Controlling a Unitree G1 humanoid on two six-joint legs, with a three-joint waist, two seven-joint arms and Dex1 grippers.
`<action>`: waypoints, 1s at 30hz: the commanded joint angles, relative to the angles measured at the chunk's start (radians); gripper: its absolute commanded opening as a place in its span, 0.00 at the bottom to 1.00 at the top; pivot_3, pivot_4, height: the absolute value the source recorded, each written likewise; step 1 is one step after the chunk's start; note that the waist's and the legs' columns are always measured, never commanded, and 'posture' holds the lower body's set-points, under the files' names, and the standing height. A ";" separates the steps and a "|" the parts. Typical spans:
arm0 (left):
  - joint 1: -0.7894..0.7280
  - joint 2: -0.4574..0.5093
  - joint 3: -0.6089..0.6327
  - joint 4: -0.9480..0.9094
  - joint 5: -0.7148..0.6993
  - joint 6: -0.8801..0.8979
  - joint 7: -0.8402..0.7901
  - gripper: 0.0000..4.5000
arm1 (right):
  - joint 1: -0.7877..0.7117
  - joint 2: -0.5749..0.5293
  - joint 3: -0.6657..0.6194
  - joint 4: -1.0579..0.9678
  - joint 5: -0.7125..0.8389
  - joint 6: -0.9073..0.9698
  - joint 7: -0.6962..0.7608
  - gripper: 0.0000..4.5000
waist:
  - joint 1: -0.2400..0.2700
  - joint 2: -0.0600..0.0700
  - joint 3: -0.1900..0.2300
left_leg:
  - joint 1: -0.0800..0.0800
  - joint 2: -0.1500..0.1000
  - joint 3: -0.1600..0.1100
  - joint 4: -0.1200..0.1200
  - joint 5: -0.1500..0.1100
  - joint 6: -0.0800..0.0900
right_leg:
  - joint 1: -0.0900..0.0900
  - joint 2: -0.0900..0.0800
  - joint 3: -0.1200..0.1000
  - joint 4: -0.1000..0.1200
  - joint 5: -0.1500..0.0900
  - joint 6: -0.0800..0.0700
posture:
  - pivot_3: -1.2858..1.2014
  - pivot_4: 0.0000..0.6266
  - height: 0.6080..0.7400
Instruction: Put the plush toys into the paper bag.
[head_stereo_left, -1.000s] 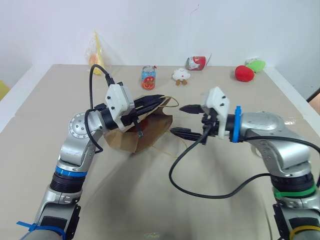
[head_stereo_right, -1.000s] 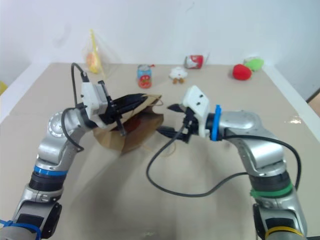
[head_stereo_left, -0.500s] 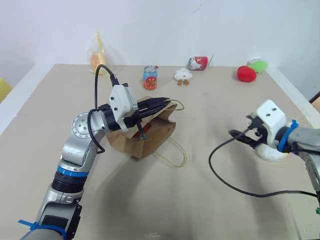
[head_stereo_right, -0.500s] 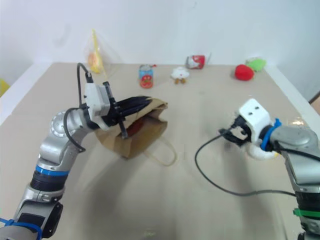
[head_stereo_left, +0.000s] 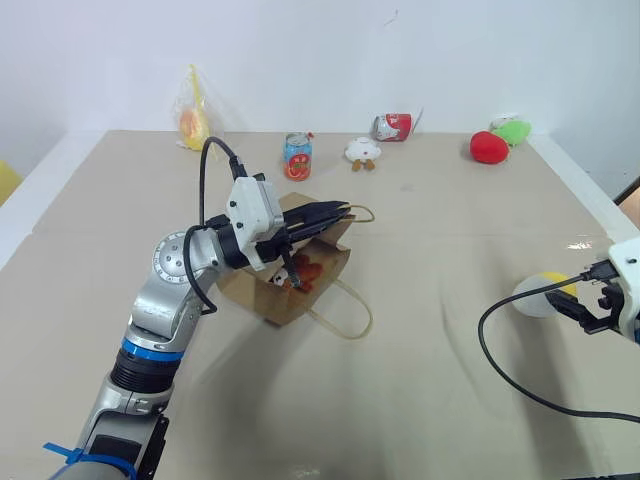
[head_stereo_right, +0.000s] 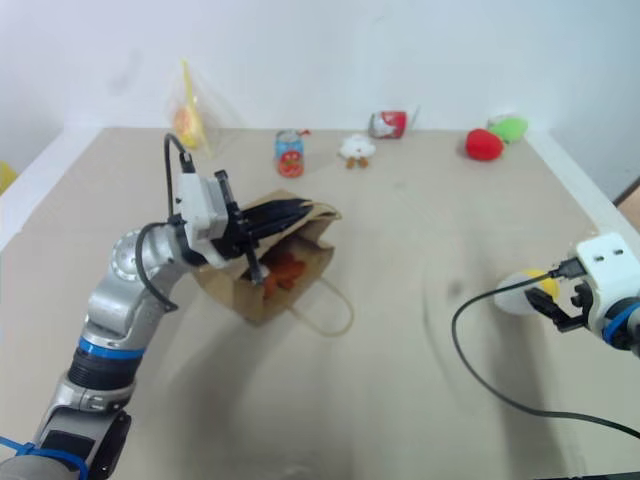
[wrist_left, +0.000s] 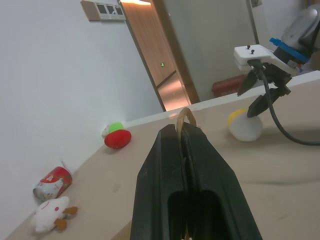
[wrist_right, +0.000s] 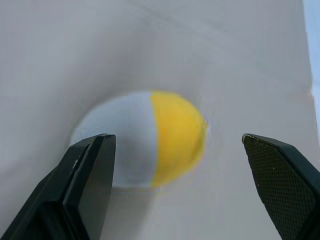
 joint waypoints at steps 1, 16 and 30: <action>-0.013 0.000 0.006 -0.026 -0.011 -0.010 -0.001 0.00 | -0.060 0.059 -0.031 0.001 0.041 0.034 -0.051 0.97 | -0.001 0.000 0.000 | 0.000 0.000 0.000 0.000 0.000 0.000 | 0.000 0.000 0.000 0.000 0.000 0.000 | 0.52 0.24 1.00; -0.025 -0.006 0.000 -0.023 -0.004 -0.013 0.000 0.00 | -0.154 0.166 0.085 0.094 0.039 0.034 -0.175 0.86 | 0.000 0.003 -0.001 | -0.001 -0.002 0.002 0.000 0.000 0.001 | 0.000 -0.001 0.003 -0.001 0.001 0.002 | 0.52 0.24 1.00; -0.037 -0.005 0.015 0.000 -0.002 -0.013 0.010 0.00 | -0.172 0.131 0.138 0.100 0.009 -0.056 -0.181 0.01 | -0.002 0.003 -0.001 | 0.000 -0.001 0.003 0.000 0.001 0.002 | 0.000 0.000 0.004 -0.001 0.002 0.003 | 0.52 0.24 1.00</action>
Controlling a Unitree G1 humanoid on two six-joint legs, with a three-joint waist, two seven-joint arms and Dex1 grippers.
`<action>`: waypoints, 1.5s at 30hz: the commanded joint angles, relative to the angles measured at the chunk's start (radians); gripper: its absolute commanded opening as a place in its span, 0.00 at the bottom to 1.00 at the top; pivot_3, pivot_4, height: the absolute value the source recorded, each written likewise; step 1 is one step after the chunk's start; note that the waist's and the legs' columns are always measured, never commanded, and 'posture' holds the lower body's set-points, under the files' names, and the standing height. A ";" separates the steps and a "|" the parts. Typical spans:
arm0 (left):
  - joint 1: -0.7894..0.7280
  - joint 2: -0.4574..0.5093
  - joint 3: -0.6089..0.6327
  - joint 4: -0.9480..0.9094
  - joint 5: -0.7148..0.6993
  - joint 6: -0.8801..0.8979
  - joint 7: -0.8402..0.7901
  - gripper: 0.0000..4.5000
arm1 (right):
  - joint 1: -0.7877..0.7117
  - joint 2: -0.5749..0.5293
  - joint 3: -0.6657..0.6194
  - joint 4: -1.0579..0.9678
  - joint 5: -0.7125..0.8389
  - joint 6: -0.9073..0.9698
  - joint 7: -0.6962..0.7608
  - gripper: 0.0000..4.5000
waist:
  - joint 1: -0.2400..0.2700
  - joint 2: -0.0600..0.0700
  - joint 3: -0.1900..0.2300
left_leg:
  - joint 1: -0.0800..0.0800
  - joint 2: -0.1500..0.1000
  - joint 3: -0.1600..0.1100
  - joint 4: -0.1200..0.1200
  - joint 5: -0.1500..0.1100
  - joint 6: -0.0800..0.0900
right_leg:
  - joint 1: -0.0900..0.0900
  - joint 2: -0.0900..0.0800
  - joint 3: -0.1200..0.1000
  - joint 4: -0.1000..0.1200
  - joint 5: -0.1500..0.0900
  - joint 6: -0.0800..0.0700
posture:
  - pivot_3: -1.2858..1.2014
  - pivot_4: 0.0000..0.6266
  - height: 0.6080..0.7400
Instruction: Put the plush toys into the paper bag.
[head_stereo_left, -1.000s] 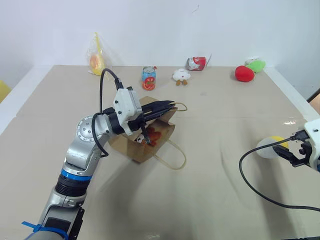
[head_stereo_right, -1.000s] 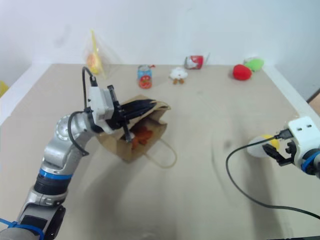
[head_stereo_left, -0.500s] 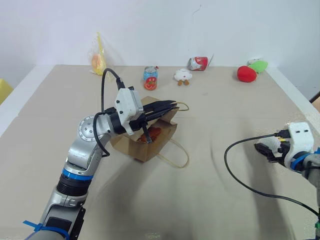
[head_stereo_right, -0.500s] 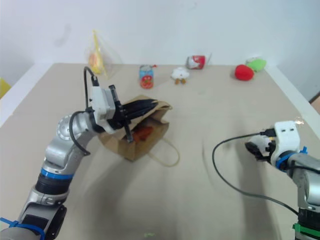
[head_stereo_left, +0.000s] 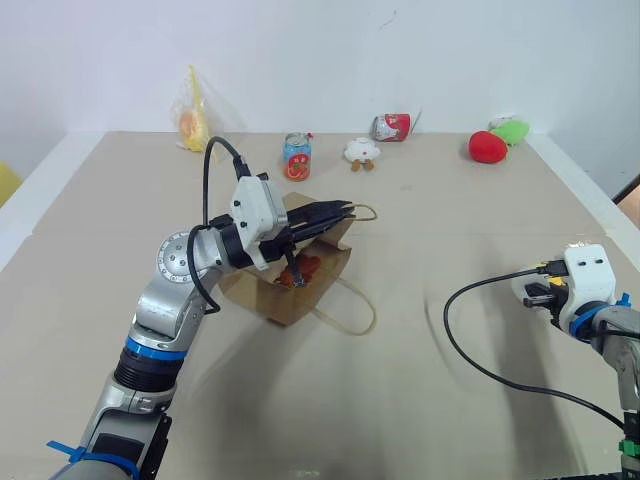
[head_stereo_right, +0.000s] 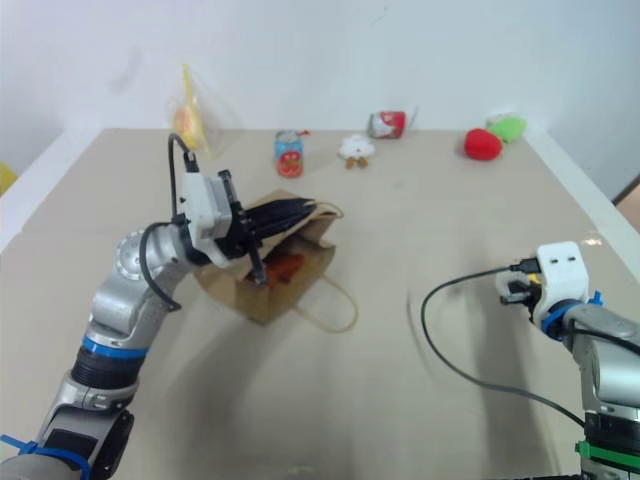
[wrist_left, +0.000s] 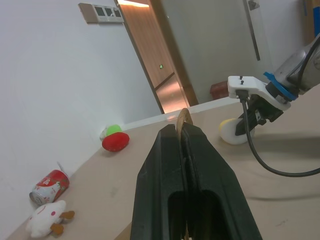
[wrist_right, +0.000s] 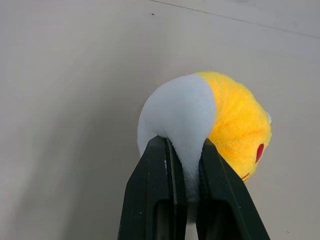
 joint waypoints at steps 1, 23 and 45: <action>-0.028 0.002 0.021 -0.010 -0.007 -0.010 0.009 0.00 | -0.018 -0.040 0.002 -0.048 0.012 -0.033 0.036 0.01 | 0.000 0.000 0.000 | 0.000 0.000 0.001 0.000 0.000 0.000 | 0.000 0.000 0.001 0.000 0.000 0.000 | 0.52 0.24 1.00; -0.068 -0.005 0.062 0.038 -0.028 0.040 0.056 0.00 | -0.355 0.034 0.412 -0.458 0.512 0.115 0.310 0.01 | -0.001 -0.001 0.002 | -0.002 0.001 -0.001 0.000 0.000 0.000 | -0.001 0.001 -0.001 -0.001 0.000 0.000 | 0.52 0.24 1.00; -0.076 0.002 0.066 0.003 -0.025 0.058 0.076 0.00 | -0.549 0.387 0.734 -0.037 0.131 -0.196 0.250 0.01 | 0.000 -0.001 0.002 | -0.003 0.002 -0.002 0.000 0.000 0.000 | -0.002 0.001 -0.002 0.000 0.001 0.000 | 0.52 0.24 1.00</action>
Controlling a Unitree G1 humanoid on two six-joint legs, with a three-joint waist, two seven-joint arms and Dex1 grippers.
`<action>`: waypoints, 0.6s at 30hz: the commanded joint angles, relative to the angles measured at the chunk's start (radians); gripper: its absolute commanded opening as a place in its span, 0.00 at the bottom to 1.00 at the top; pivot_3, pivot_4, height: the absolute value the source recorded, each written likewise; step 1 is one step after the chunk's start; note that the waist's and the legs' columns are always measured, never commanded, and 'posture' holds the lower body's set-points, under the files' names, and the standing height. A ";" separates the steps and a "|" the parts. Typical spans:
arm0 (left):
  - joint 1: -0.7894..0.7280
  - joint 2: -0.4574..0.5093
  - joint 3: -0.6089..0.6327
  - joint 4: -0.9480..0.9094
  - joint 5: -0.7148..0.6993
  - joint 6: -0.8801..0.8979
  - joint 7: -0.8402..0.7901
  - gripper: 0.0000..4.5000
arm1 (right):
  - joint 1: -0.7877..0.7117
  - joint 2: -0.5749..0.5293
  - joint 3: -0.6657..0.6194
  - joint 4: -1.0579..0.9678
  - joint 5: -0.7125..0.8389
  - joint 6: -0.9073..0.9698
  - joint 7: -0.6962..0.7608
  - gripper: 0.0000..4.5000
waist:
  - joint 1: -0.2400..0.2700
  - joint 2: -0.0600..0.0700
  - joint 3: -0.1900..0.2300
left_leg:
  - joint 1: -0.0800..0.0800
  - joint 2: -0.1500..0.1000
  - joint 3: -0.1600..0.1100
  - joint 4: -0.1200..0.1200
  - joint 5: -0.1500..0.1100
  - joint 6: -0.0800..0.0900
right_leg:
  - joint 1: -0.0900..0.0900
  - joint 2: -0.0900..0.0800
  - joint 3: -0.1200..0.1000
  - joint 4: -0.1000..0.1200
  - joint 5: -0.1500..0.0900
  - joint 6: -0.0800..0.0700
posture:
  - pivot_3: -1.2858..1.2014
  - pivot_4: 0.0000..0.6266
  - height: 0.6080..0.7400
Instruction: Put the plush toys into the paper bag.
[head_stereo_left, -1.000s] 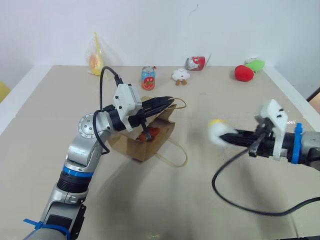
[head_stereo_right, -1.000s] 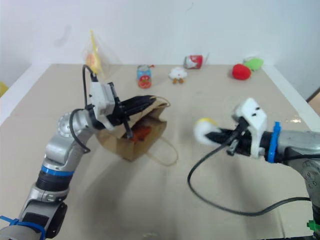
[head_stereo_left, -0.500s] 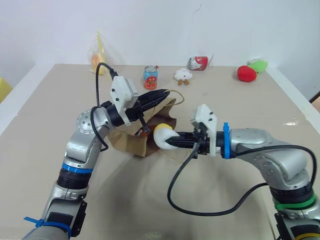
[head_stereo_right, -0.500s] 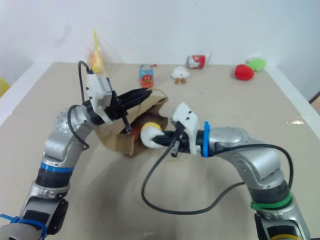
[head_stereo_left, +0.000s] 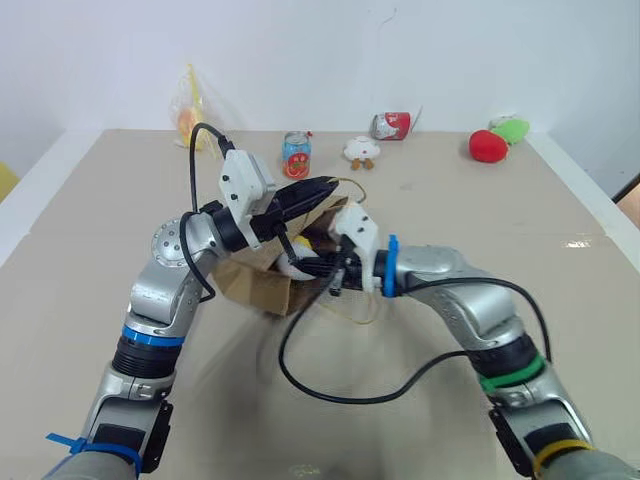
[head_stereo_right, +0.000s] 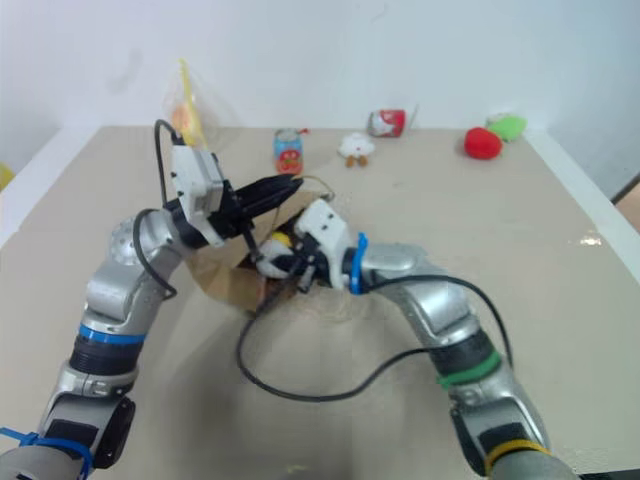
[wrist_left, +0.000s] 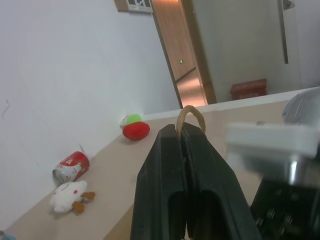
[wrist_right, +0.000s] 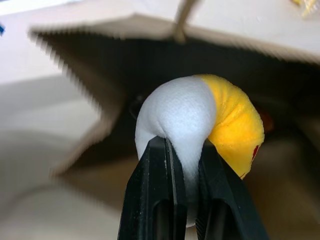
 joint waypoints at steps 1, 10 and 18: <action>-0.024 0.000 0.015 -0.045 -0.007 -0.007 0.012 0.00 | -0.034 0.060 0.034 0.072 -0.071 -0.085 -0.018 0.01 | 0.001 0.000 0.000 | 0.000 0.000 0.000 0.000 0.000 0.000 | 0.000 0.000 0.000 0.000 0.000 0.000 | 0.52 0.24 1.00; -0.020 0.000 0.006 -0.053 0.000 -0.010 0.013 0.00 | -0.054 0.178 0.078 0.231 -0.209 -0.230 -0.046 0.01 | 0.000 0.000 0.000 | 0.000 0.000 0.001 0.000 0.000 0.000 | 0.000 -0.001 0.000 0.000 0.000 0.000 | 0.52 0.24 1.00; -0.023 0.008 0.010 -0.041 0.005 -0.017 0.005 0.00 | -0.039 0.174 0.040 0.206 -0.212 -0.234 -0.016 0.40 | 0.000 0.000 0.000 | 0.000 0.000 0.001 0.000 0.000 0.000 | 0.000 -0.001 0.000 0.000 0.000 0.000 | 0.52 0.24 1.00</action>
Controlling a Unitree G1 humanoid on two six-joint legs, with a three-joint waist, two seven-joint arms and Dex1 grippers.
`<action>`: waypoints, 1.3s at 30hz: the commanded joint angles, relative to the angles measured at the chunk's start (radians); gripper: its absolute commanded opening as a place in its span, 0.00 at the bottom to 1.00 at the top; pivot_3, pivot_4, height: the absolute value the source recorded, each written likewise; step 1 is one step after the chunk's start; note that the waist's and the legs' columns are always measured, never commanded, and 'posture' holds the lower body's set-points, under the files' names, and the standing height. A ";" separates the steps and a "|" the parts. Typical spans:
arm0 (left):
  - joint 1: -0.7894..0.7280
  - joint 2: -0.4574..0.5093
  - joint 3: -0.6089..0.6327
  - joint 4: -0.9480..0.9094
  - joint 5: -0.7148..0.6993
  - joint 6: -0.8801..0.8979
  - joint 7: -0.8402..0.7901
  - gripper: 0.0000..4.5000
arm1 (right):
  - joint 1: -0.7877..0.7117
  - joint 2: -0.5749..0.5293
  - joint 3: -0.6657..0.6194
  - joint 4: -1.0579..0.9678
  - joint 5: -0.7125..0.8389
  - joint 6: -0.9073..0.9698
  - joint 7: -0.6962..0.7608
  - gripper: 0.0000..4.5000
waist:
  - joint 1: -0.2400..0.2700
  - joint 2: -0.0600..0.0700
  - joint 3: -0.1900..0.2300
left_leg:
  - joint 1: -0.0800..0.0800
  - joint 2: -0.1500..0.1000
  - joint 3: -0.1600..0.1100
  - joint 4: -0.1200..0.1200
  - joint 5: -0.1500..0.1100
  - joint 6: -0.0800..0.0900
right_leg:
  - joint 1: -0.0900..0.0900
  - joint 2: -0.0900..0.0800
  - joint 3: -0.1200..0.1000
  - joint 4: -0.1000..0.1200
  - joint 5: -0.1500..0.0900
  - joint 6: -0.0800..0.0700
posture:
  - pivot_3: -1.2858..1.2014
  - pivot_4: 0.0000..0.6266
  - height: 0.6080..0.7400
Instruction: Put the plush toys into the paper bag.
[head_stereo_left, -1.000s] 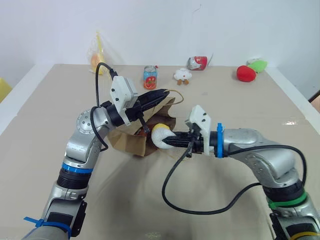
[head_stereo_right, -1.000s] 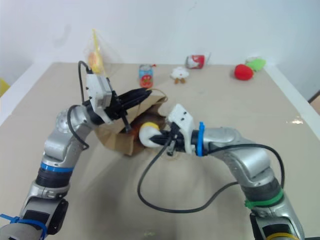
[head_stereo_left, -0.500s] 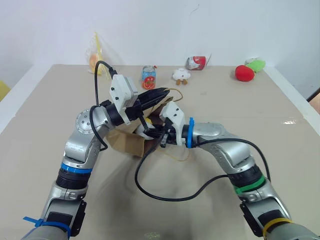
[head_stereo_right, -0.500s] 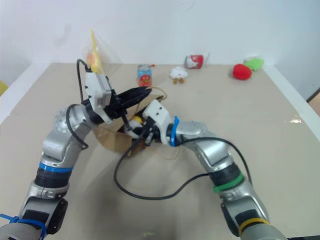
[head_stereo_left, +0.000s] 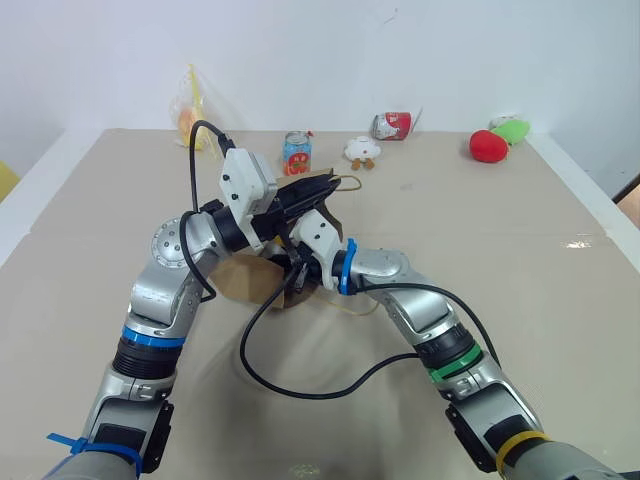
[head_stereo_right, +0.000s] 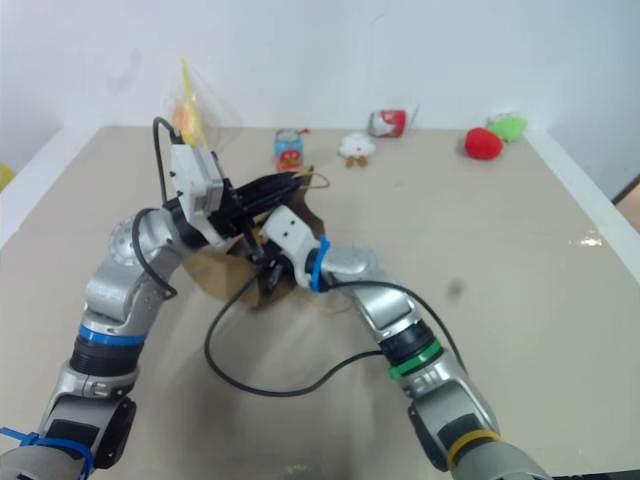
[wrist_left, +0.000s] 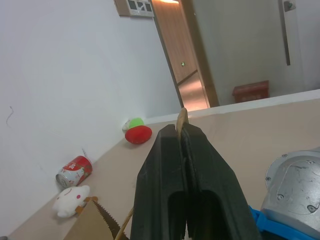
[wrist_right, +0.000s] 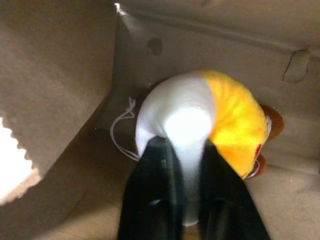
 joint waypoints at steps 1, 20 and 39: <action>-0.022 0.011 0.012 -0.030 0.002 -0.018 -0.001 0.00 | 0.004 -0.018 -0.036 -0.062 0.013 0.011 0.029 0.50 | 0.000 0.000 0.000 | 0.000 0.000 0.000 0.000 0.000 0.000 | 0.000 0.000 0.000 0.000 0.000 0.000 | 0.52 0.24 1.00; -0.022 0.003 0.020 -0.024 -0.008 -0.022 0.003 0.00 | 0.162 -0.412 -0.300 -0.436 0.218 0.294 0.176 0.99 | 0.003 0.000 0.000 | 0.000 0.000 -0.001 0.000 0.000 0.000 | 0.000 0.000 -0.001 -0.001 0.000 0.000 | 0.52 0.24 1.00; -0.025 0.005 0.032 -0.028 -0.011 -0.021 0.011 0.00 | 0.279 -0.371 -0.252 -0.312 0.204 0.373 0.091 0.87 | 0.001 0.000 0.000 | -0.001 -0.001 0.000 0.000 0.000 0.000 | 0.000 0.000 0.000 -0.001 0.000 0.000 | 0.52 0.24 1.00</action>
